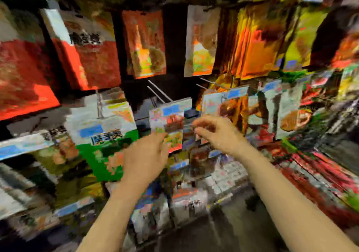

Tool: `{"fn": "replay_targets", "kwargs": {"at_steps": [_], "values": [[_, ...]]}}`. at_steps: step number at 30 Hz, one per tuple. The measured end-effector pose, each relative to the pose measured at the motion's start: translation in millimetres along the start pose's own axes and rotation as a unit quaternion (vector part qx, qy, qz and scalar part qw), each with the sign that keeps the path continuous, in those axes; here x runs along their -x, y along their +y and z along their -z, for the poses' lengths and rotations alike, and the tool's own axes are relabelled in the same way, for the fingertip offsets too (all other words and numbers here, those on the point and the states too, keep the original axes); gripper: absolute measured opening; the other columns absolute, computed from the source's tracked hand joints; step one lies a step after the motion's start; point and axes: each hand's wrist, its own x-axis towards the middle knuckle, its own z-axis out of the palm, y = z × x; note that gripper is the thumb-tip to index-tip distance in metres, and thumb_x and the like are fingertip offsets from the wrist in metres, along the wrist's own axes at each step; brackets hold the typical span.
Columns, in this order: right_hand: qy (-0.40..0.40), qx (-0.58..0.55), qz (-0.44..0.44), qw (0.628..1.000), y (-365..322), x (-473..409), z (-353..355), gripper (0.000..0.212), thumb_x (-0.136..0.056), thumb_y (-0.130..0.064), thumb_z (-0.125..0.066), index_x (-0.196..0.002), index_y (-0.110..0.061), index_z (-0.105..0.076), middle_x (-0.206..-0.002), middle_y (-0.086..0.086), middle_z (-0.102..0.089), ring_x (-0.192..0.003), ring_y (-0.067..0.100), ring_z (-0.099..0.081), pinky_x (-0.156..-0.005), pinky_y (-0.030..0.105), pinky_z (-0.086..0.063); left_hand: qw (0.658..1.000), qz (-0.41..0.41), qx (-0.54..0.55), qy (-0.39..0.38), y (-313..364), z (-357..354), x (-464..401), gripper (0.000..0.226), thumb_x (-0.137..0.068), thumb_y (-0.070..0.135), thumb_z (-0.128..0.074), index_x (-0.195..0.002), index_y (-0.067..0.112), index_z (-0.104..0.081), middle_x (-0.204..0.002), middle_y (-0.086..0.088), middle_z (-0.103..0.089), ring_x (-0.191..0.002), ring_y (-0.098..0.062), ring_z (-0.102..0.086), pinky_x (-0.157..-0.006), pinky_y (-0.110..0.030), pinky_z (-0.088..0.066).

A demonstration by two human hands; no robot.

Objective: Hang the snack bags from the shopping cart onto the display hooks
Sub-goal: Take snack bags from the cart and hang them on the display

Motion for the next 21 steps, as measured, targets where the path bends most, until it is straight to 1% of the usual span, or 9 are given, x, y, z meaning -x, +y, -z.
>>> {"fn": "replay_targets", "kwargs": {"at_steps": [3, 6, 8, 12, 14, 16, 18, 19, 21], "values": [[-0.023, 0.101, -0.073, 0.992, 76, 49, 57, 0.021, -0.093, -0.023, -0.058, -0.11, -0.017, -0.069, -0.097, 0.002, -0.07, -0.089, 0.017, -0.063, -0.073, 0.026, -0.044, 0.985, -0.111, 0.028, -0.129, 89, -69, -14, 0.047, -0.088, 0.052, -0.035, -0.115, 0.025, -0.063, -0.105, -0.002, -0.07, -0.095, -0.028, -0.066, -0.066, -0.038, -0.05], [-0.054, 0.129, -0.147, 0.979, 140, 102, 98, 0.029, -0.092, -0.033, -0.052, -0.113, -0.019, -0.066, -0.094, -0.004, -0.066, -0.088, 0.015, -0.061, -0.072, 0.028, -0.041, 0.957, -0.145, 0.08, -0.24, 159, -129, -18, 0.044, -0.092, 0.051, -0.038, -0.127, 0.032, -0.055, -0.124, 0.005, -0.064, -0.114, -0.021, -0.059, -0.08, -0.032, -0.047], [-0.064, 0.135, -0.217, 0.965, 176, 141, 118, 0.027, -0.094, -0.027, -0.054, -0.118, -0.019, -0.063, -0.099, -0.009, -0.061, -0.092, 0.009, -0.055, -0.076, 0.021, -0.037, 0.943, -0.14, 0.131, -0.271, 196, -158, -12, 0.047, -0.085, 0.052, -0.04, -0.121, 0.031, -0.061, -0.115, 0.007, -0.068, -0.107, -0.018, -0.063, -0.079, -0.029, -0.047], [0.008, 0.041, -0.361, 0.932, 238, 216, 135, 0.023, -0.088, -0.026, -0.064, -0.111, -0.026, -0.067, -0.096, -0.006, -0.07, -0.091, 0.014, -0.065, -0.085, 0.029, -0.049, 0.902, -0.146, 0.173, -0.368, 247, -210, 3, 0.047, -0.08, 0.057, -0.035, -0.107, 0.033, -0.064, -0.099, 0.012, -0.07, -0.095, -0.017, -0.065, -0.077, -0.031, -0.048], [0.038, 0.028, -0.406, 0.913, 258, 247, 137, 0.022, -0.088, -0.024, -0.065, -0.109, -0.025, -0.068, -0.09, -0.01, -0.067, -0.079, 0.003, -0.061, -0.079, 0.016, -0.046, 0.877, -0.147, 0.202, -0.409, 270, -230, 6, 0.025, -0.084, 0.052, -0.042, -0.095, 0.04, -0.062, -0.085, 0.022, -0.064, -0.085, -0.007, -0.064, -0.075, -0.03, -0.047], [0.082, 0.015, -0.442, 0.893, 275, 270, 142, 0.019, -0.088, -0.02, -0.065, -0.107, -0.022, -0.068, -0.083, -0.016, -0.06, -0.074, 0.0, -0.059, -0.073, 0.011, -0.043, 0.867, -0.134, 0.22, -0.427, 299, -249, 1, 0.011, -0.092, 0.037, -0.056, -0.097, 0.037, -0.065, -0.085, 0.022, -0.064, -0.083, -0.004, -0.062, -0.073, -0.021, -0.044], [0.13, 0.001, -0.48, 0.868, 295, 279, 152, 0.018, -0.089, -0.015, -0.065, -0.106, -0.019, -0.068, -0.084, -0.011, -0.062, -0.077, 0.012, -0.063, -0.077, 0.024, -0.049, 0.859, -0.141, 0.239, -0.43, 327, -274, -10, 0.015, -0.092, 0.025, -0.062, -0.104, 0.024, -0.071, -0.092, 0.007, -0.071, -0.079, -0.002, -0.062, -0.067, -0.007, -0.037], [0.149, -0.005, -0.496, 0.855, 308, 277, 159, 0.019, -0.089, -0.012, -0.064, -0.107, -0.017, -0.068, -0.084, -0.008, -0.062, -0.075, 0.013, -0.062, -0.076, 0.026, -0.048, 0.854, -0.149, 0.258, -0.427, 341, -290, -19, 0.016, -0.091, 0.019, -0.064, -0.104, 0.019, -0.072, -0.089, 0.003, -0.072, -0.078, 0.005, -0.059, -0.066, -0.002, -0.035], [0.182, -0.006, -0.513, 0.839, 337, 268, 179, 0.022, -0.088, -0.009, -0.064, -0.109, -0.013, -0.068, -0.081, -0.007, -0.062, -0.069, 0.007, -0.057, -0.071, 0.023, -0.042, 0.844, -0.171, 0.275, -0.427, 374, -319, -47, 0.014, -0.089, 0.015, -0.066, -0.101, 0.014, -0.073, -0.08, 0.007, -0.066, -0.075, 0.019, -0.049, -0.065, 0.005, -0.031]]}}
